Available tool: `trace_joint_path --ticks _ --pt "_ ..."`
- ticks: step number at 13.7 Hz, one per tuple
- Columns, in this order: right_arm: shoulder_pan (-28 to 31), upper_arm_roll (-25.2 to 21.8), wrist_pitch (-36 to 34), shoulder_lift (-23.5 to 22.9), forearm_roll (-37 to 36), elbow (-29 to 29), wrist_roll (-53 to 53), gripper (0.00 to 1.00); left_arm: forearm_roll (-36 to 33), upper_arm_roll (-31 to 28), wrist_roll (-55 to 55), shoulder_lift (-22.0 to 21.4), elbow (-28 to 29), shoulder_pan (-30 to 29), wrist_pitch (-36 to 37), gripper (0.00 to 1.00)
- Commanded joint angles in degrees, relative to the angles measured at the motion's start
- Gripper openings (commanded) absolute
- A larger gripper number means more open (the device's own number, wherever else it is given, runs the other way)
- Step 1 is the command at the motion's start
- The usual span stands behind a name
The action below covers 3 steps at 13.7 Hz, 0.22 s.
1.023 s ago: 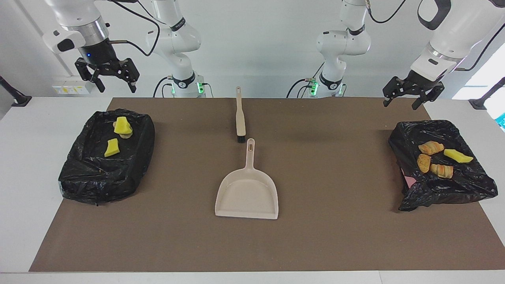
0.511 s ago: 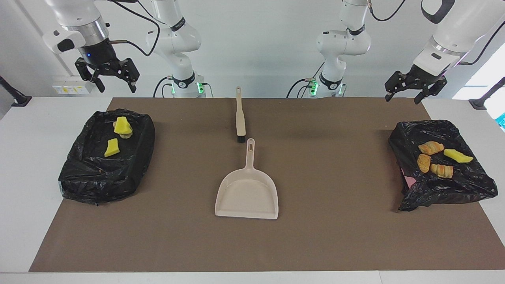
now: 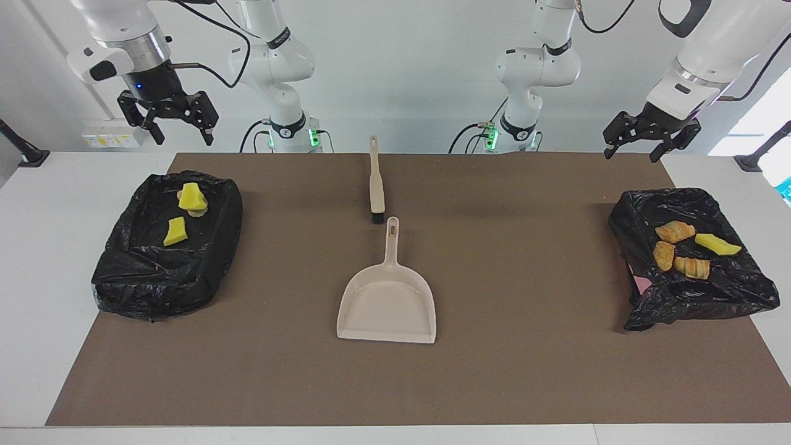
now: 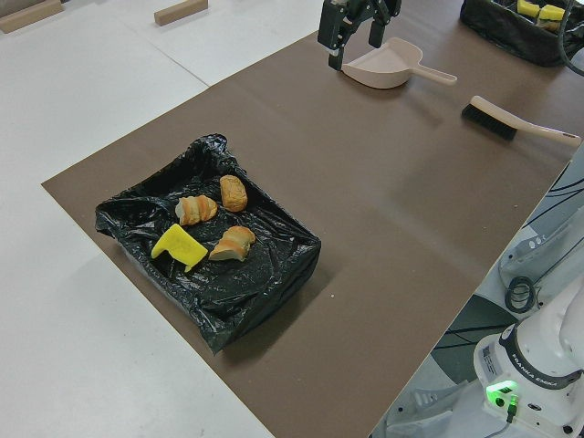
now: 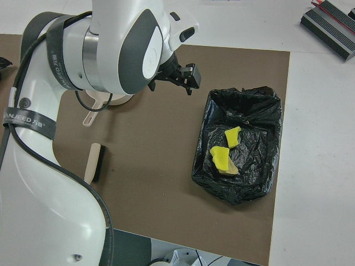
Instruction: Sweep and dump trash in bin
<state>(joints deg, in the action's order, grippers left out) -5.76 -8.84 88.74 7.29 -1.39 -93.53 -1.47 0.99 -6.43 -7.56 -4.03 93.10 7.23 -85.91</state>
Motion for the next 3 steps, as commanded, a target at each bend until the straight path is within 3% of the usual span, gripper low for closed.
trace_joint_path --ticks 1,3 --pt "0.22 -0.04 0.12 1.41 0.86 -1.57 0.24 1.00 -1.08 -0.16 0.88 -0.01 -0.55 0.59 1.00 1.00" --pt "0.22 -0.04 0.12 1.41 0.86 -1.57 0.24 1.00 -1.08 -0.16 0.88 -0.19 -0.38 0.59 0.92 1.00"
